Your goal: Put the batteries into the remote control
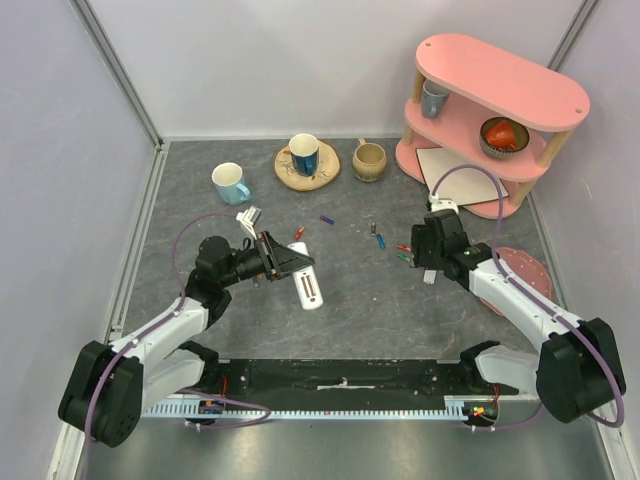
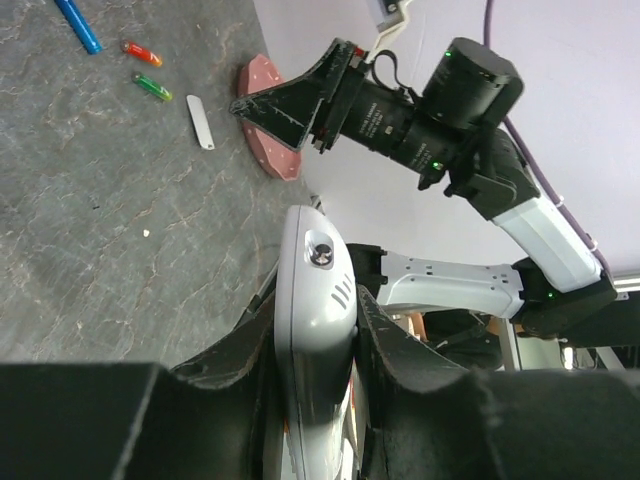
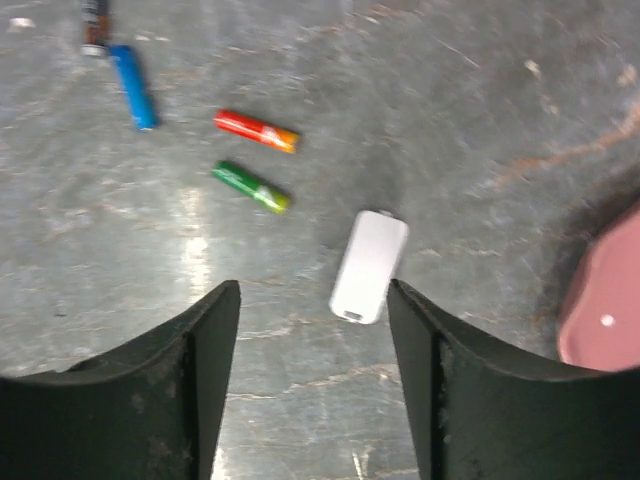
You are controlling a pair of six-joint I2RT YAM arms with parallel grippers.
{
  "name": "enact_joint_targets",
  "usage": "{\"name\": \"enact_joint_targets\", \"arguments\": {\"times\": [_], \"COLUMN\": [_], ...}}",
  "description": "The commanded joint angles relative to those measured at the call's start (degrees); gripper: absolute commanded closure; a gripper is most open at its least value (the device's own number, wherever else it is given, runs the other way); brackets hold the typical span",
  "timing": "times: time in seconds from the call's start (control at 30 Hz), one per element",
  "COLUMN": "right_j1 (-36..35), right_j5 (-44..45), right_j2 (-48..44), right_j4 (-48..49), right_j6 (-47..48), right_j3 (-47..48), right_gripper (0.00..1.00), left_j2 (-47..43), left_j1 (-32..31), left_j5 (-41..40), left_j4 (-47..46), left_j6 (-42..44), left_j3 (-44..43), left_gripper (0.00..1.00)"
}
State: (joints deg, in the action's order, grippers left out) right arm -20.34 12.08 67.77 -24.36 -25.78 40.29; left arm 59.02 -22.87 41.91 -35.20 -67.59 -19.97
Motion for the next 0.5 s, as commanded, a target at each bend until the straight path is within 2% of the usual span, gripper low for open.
{"name": "enact_joint_targets", "arguments": {"times": [0.0, 0.1, 0.17, 0.3, 0.47], "right_j1": [-6.27, -8.92, -9.11, -9.19, -9.37], "right_j5": [4.09, 6.47, 7.35, 7.96, 8.67], "right_j2": [3.15, 8.07, 9.66, 10.63, 7.21], "right_j4": [4.41, 6.86, 10.11, 12.84, 15.22], "right_j6": [3.79, 5.56, 4.69, -0.14, -3.48], "right_j3": [3.82, 4.88, 3.83, 2.86, 0.49], "right_gripper": [0.35, 0.45, 0.47, 0.44, 0.41], "left_j2": [-2.77, -3.83, -5.05, -8.13, -11.91], "left_j1": [0.29, 0.37, 0.29, 0.29, 0.29], "left_j5": [-1.3, -1.39, -1.66, -3.58, -4.91], "left_j4": [3.55, 4.61, 5.23, 6.9, 7.17], "left_j6": [4.31, 4.66, 4.84, 6.15, 8.79], "left_j3": [-0.07, 0.36, 0.8, 1.42, 2.91], "left_gripper": [0.98, 0.98, 0.98, 0.98, 0.98]}}
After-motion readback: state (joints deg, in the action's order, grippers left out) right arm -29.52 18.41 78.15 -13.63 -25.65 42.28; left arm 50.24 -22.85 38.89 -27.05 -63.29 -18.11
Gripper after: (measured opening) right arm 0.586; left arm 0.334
